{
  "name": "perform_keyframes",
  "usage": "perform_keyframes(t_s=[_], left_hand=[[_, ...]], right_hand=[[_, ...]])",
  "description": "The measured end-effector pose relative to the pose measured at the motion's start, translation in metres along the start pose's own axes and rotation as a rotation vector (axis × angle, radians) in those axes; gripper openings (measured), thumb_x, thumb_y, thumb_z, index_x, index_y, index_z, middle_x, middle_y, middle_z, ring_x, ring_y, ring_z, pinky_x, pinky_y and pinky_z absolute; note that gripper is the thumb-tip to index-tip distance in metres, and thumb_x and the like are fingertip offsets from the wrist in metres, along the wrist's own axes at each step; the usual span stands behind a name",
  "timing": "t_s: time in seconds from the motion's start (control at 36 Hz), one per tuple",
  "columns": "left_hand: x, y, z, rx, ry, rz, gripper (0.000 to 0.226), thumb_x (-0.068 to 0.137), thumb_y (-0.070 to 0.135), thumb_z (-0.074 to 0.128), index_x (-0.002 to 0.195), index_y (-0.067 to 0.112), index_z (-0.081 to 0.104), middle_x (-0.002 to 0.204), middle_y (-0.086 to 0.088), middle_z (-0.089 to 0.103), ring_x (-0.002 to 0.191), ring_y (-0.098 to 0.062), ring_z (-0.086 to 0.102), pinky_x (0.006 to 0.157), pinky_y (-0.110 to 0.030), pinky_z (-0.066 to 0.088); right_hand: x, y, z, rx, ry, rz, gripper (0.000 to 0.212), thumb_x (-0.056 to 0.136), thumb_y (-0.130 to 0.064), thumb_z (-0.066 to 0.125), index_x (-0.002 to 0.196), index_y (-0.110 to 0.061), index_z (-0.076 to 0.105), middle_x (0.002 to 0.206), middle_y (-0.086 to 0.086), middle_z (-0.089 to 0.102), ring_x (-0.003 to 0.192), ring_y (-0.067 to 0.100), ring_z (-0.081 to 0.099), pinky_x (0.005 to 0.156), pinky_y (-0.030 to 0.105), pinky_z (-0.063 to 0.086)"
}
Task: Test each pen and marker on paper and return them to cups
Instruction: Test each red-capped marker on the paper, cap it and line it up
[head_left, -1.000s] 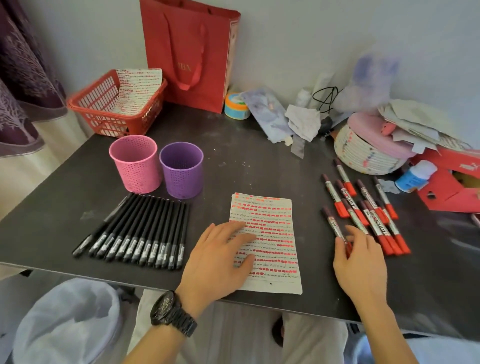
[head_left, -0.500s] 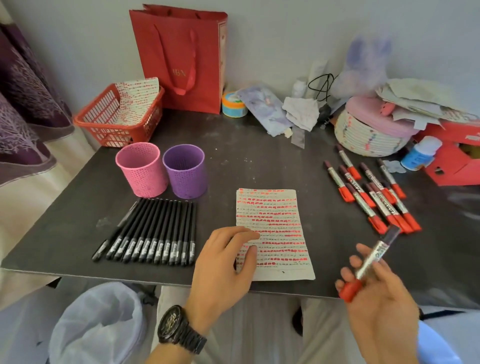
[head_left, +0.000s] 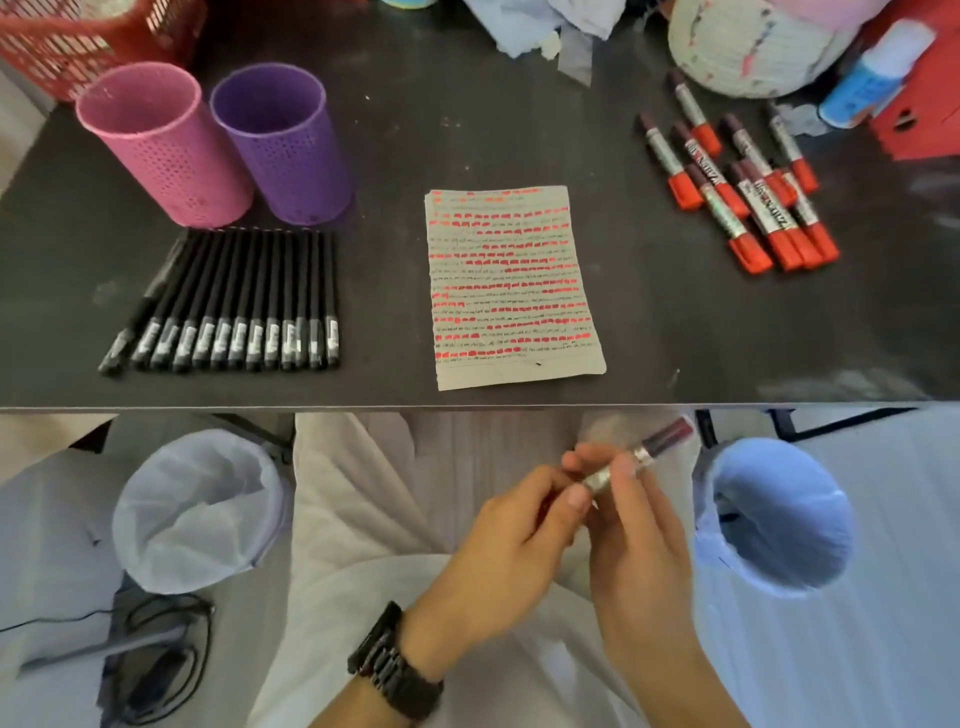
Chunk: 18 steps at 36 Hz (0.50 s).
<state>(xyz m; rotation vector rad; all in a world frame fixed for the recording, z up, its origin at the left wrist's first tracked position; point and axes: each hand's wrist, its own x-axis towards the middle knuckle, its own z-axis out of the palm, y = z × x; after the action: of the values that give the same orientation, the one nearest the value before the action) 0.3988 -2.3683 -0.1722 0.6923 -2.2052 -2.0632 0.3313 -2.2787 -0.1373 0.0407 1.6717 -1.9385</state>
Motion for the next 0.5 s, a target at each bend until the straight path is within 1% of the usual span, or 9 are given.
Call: perform_keyframes(t_s=[0.06, 0.11, 0.17, 0.22, 0.25, 0.28, 0.33, 0.39, 0.5], left_hand=[[0.001, -0.005, 0.000, 0.062, -0.001, -0.028, 0.038, 0.092, 0.068, 0.044, 0.100, 0.034, 0.058, 0.082, 0.010, 0.065, 0.080, -0.016, 0.065, 0.078, -0.051, 0.059], [0.003, -0.006, 0.001, 0.153, -0.005, -0.025, 0.042, 0.091, 0.070, 0.042, 0.095, 0.030, 0.057, 0.077, 0.009, 0.063, 0.076, -0.017, 0.064, 0.077, -0.048, 0.059], [0.004, -0.007, 0.004, 0.300, 0.013, 0.013, 0.047, 0.092, 0.072, 0.035, 0.084, 0.028, 0.052, 0.069, 0.007, 0.060, 0.067, -0.015, 0.062, 0.068, -0.044, 0.054], [0.004, -0.007, 0.007, 0.456, 0.024, 0.062, 0.045, 0.094, 0.071, 0.027, 0.076, 0.032, 0.041, 0.062, 0.008, 0.054, 0.061, -0.017, 0.057, 0.063, -0.044, 0.048], [0.004, -0.007, 0.009, 0.517, 0.018, 0.078, 0.044, 0.094, 0.071, 0.022, 0.078, 0.034, 0.039, 0.063, 0.007, 0.055, 0.061, -0.018, 0.056, 0.062, -0.044, 0.047], [0.004, -0.007, 0.009, 0.571, 0.011, 0.090, 0.046, 0.094, 0.072, 0.018, 0.081, 0.033, 0.041, 0.066, 0.005, 0.059, 0.061, -0.019, 0.057, 0.062, -0.043, 0.047], [0.004, -0.008, 0.010, 0.682, 0.007, 0.111, 0.059, 0.092, 0.073, 0.011, 0.089, 0.028, 0.050, 0.072, 0.002, 0.065, 0.064, -0.020, 0.060, 0.061, -0.039, 0.047], [0.002, -0.009, 0.010, 0.763, 0.007, 0.125, 0.070, 0.090, 0.075, 0.007, 0.096, 0.025, 0.056, 0.073, 0.002, 0.066, 0.064, -0.020, 0.060, 0.058, -0.036, 0.045], [-0.005, -0.010, 0.015, 0.775, -0.004, 0.141, 0.072, 0.089, 0.079, 0.006, 0.091, 0.026, 0.055, 0.070, 0.002, 0.065, 0.062, -0.022, 0.060, 0.053, -0.033, 0.037]], right_hand=[[0.006, 0.000, -0.006, 0.279, -0.008, 0.111, 0.028, 0.091, -0.041, 0.059, 0.079, -0.020, 0.072, 0.083, 0.003, 0.068, 0.081, 0.018, 0.067, 0.070, 0.028, 0.058], [0.011, -0.002, -0.008, 0.460, -0.032, 0.166, 0.031, 0.094, -0.036, 0.055, 0.067, -0.023, 0.063, 0.068, -0.003, 0.054, 0.065, 0.015, 0.059, 0.066, 0.028, 0.056], [0.016, -0.004, -0.006, 0.548, -0.018, 0.200, 0.035, 0.095, -0.036, 0.056, 0.061, -0.025, 0.055, 0.061, -0.006, 0.044, 0.054, 0.012, 0.048, 0.060, 0.025, 0.051], [0.022, -0.005, -0.004, 0.584, 0.044, 0.248, 0.039, 0.092, -0.037, 0.060, 0.058, -0.024, 0.049, 0.057, -0.007, 0.037, 0.049, 0.011, 0.038, 0.056, 0.025, 0.041], [0.025, -0.005, -0.003, 0.592, 0.082, 0.272, 0.041, 0.092, -0.037, 0.060, 0.056, -0.023, 0.047, 0.055, -0.006, 0.035, 0.047, 0.011, 0.034, 0.054, 0.026, 0.037], [0.028, -0.005, -0.002, 0.598, 0.119, 0.298, 0.044, 0.094, -0.037, 0.060, 0.055, -0.023, 0.044, 0.053, -0.006, 0.033, 0.045, 0.011, 0.031, 0.053, 0.026, 0.034], [0.032, -0.006, -0.002, 0.604, 0.170, 0.334, 0.049, 0.096, -0.034, 0.057, 0.052, -0.024, 0.038, 0.049, -0.007, 0.029, 0.041, 0.010, 0.027, 0.048, 0.026, 0.031], [0.033, -0.006, -0.003, 0.595, 0.194, 0.336, 0.052, 0.097, -0.030, 0.055, 0.049, -0.024, 0.034, 0.044, -0.007, 0.026, 0.036, 0.009, 0.024, 0.041, 0.025, 0.030], [0.027, -0.007, -0.007, 0.571, 0.187, 0.310, 0.051, 0.095, -0.022, 0.052, 0.049, -0.023, 0.030, 0.040, -0.006, 0.023, 0.033, 0.010, 0.019, 0.036, 0.024, 0.023]])
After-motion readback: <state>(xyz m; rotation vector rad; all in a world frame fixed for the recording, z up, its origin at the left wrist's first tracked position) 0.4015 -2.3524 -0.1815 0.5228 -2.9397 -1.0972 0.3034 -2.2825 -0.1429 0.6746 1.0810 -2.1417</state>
